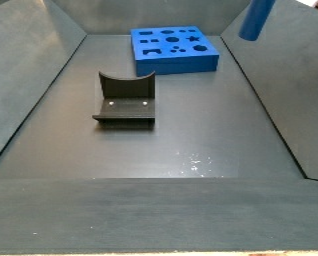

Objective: Pick up the round object. Move up. Move to above the board. Insert the round object.
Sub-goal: Move to above the board.

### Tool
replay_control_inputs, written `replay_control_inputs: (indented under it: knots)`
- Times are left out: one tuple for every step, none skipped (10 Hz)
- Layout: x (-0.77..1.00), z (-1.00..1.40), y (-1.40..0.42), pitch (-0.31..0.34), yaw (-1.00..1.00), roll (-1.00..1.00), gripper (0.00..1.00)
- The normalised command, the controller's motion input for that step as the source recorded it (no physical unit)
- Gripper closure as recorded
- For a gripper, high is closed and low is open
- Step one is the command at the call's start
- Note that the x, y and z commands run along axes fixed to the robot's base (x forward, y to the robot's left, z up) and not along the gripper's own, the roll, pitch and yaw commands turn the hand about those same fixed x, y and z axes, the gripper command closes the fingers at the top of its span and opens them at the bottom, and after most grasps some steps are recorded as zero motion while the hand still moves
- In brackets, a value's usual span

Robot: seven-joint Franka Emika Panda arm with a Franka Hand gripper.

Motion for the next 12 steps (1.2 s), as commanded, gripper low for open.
replay_control_inputs:
  knots:
    - [-0.79, 0.02, -0.01, 0.066, 0.02, -0.01, 1.00]
    - [-0.79, 0.02, -0.01, 0.066, 0.02, -0.01, 1.00]
    - [-0.79, 0.02, -0.01, 0.066, 0.02, -0.01, 1.00]
    - [-0.79, 0.02, -0.01, 0.066, 0.02, -0.01, 1.00]
    - [-0.79, 0.02, -0.01, 0.066, 0.02, -0.01, 1.00]
    - [-0.79, 0.02, -0.01, 0.066, 0.02, -0.01, 1.00]
    - [-0.79, 0.02, -0.01, 0.066, 0.02, -0.01, 1.00]
    - [-0.79, 0.02, -0.01, 0.066, 0.02, -0.01, 1.00]
    - [-0.79, 0.02, -0.01, 0.066, 0.02, -0.01, 1.00]
    - [-0.79, 0.02, -0.01, 0.066, 0.02, -0.01, 1.00]
    - [-0.79, 0.02, -0.01, 0.066, 0.02, -0.01, 1.00]
    - [-0.79, 0.02, -0.01, 0.066, 0.02, -0.01, 1.00]
